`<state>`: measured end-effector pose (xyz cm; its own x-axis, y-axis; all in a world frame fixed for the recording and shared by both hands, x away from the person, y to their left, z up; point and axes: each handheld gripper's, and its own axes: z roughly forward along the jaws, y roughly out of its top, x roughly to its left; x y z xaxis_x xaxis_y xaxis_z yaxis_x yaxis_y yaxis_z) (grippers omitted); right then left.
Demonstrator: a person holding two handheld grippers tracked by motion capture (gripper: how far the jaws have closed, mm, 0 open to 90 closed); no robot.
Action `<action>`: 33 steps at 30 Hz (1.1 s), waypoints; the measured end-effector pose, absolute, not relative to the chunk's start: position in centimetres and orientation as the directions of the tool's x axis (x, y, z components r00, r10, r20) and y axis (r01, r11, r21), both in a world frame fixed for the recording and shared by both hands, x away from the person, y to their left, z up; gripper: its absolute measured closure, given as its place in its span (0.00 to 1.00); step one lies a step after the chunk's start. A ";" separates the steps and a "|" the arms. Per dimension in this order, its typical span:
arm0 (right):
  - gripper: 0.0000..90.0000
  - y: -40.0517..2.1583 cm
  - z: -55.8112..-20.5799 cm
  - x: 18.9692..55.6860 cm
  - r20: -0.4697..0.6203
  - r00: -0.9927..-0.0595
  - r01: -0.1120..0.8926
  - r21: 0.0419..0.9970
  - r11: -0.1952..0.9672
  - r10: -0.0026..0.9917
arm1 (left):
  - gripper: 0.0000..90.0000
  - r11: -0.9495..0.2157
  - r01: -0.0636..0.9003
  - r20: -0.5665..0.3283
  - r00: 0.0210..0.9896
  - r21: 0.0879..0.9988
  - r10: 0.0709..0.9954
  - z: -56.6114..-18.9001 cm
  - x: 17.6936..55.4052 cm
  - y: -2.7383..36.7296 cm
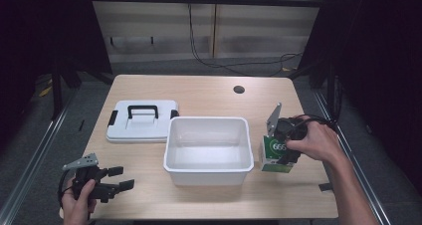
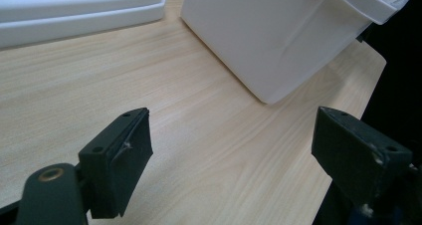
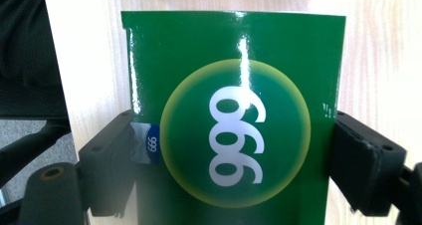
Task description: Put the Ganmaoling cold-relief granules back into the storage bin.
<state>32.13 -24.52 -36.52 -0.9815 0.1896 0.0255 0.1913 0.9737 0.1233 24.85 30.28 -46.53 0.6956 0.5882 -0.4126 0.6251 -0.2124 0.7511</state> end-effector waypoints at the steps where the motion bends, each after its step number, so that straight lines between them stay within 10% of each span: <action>1: 0.18 -24.6 -36.4 32.2 0.022 -0.983 0.182 0.132 0.974 0.180 | 0.18 -0.211 0.626 -0.414 0.694 0.751 0.589 -46.5 24.8 30.3; 33: 0.18 -24.1 -31.6 31.5 -0.023 -0.984 0.172 0.132 0.976 0.176 | 0.18 -0.213 0.625 -0.413 0.696 0.751 0.587 -46.5 24.8 30.2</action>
